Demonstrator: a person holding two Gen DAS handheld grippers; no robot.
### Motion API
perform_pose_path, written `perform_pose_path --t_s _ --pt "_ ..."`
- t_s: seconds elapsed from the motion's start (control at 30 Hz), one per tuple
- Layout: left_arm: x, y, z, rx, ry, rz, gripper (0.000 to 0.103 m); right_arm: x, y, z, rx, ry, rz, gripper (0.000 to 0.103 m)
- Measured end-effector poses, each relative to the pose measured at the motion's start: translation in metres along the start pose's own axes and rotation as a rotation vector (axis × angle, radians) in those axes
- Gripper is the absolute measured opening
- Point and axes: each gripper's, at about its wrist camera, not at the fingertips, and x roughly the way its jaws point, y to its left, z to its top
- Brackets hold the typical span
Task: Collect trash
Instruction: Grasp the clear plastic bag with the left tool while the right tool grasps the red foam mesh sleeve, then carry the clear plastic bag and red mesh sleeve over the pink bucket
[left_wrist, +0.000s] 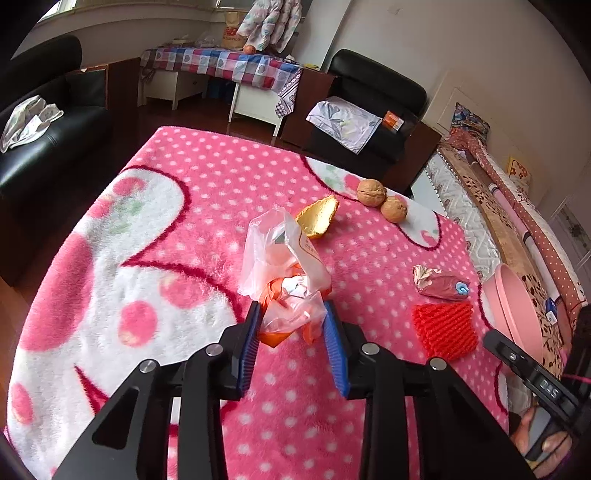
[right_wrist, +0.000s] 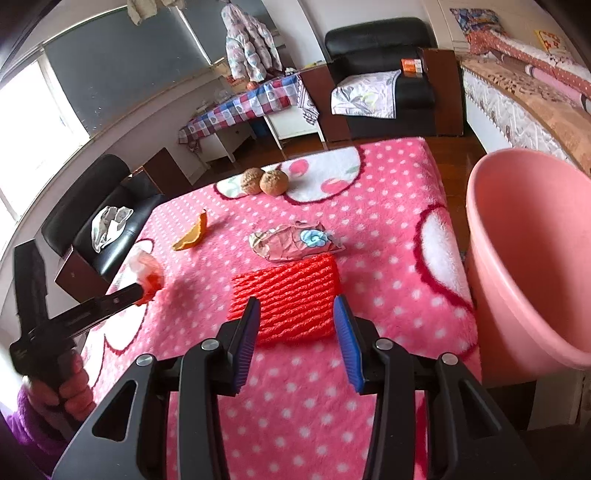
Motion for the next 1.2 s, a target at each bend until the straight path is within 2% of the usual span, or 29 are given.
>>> perform_pose_path --t_s 0.17,0.37,0.4,0.43,0.47,0.5,0.53,0.77,1.2 --pt "-0.003 -0.002 -0.001 0.003 0.002 -0.014 0.032 0.015 -0.005 -0.002 0.022 0.035 -0.028 0.042" --pt "-0.004 -0.009 -0.003 0.014 0.008 -0.023 0.032 0.018 -0.004 -0.003 0.015 0.056 -0.017 0.041" --pt "-0.004 -0.01 -0.003 0.015 0.008 -0.024 0.032 0.019 -0.003 -0.003 0.008 0.061 -0.009 0.039" --pt "-0.005 -0.011 -0.003 0.018 0.007 -0.026 0.032 0.019 -0.002 -0.004 0.002 0.066 -0.002 0.027" --pt "-0.006 -0.013 -0.003 0.024 0.005 -0.026 0.032 0.019 0.0 -0.004 -0.011 0.071 -0.006 0.02" --pt "-0.007 -0.014 -0.003 0.028 0.003 -0.027 0.032 0.018 0.002 -0.005 -0.022 0.07 -0.009 0.018" --pt "-0.009 -0.016 -0.003 0.032 0.002 -0.028 0.032 0.017 0.002 -0.006 -0.025 0.066 -0.007 0.011" --pt "-0.019 -0.03 -0.001 0.056 -0.013 -0.036 0.032 -0.008 0.01 -0.009 -0.069 -0.008 0.013 0.008" --pt "-0.033 -0.079 0.002 0.146 -0.04 -0.087 0.032 -0.071 -0.017 0.001 -0.001 -0.175 0.004 0.008"
